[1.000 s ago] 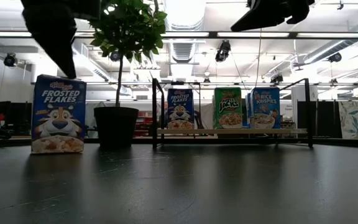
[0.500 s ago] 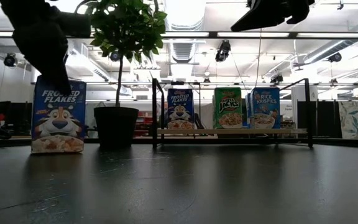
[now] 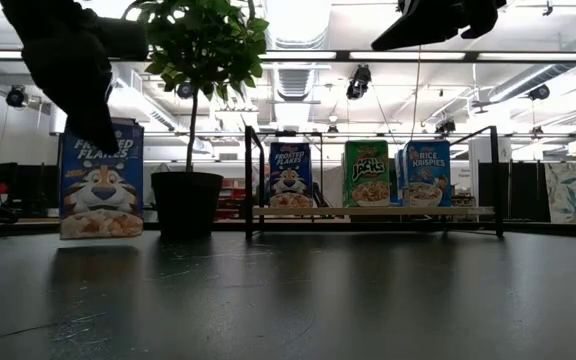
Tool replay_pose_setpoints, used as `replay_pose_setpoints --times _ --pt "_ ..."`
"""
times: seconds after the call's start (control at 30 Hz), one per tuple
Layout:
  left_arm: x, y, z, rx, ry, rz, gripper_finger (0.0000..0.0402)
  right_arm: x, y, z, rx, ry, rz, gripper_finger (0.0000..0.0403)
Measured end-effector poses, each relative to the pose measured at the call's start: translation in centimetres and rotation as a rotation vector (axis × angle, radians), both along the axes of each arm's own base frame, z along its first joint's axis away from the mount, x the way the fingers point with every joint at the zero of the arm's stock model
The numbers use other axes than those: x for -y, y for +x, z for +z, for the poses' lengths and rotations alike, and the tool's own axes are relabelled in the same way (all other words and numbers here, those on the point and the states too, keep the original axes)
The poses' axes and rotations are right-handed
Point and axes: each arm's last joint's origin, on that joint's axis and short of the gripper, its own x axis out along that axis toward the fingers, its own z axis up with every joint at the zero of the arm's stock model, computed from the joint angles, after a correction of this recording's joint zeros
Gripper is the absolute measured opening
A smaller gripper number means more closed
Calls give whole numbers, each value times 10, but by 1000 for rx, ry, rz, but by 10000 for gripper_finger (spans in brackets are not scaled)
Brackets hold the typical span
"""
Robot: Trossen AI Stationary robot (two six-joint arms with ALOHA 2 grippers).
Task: Stack cereal on shelf
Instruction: Put the dark blue cereal box on the shelf aligned with the other dark blue cereal boxes
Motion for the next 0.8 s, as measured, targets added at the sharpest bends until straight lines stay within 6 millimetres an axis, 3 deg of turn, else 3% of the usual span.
replay_pose_setpoints --times 0.2,0.5,0.8 --pt "4 12 22 79 30 -65 152 0 0 0 0 0 0 9" --pt "0 56 73 325 180 -280 150 0 0 0 0 0 0 9" --pt "-39 105 75 361 314 -243 150 0 0 0 -2 -2 1 9"
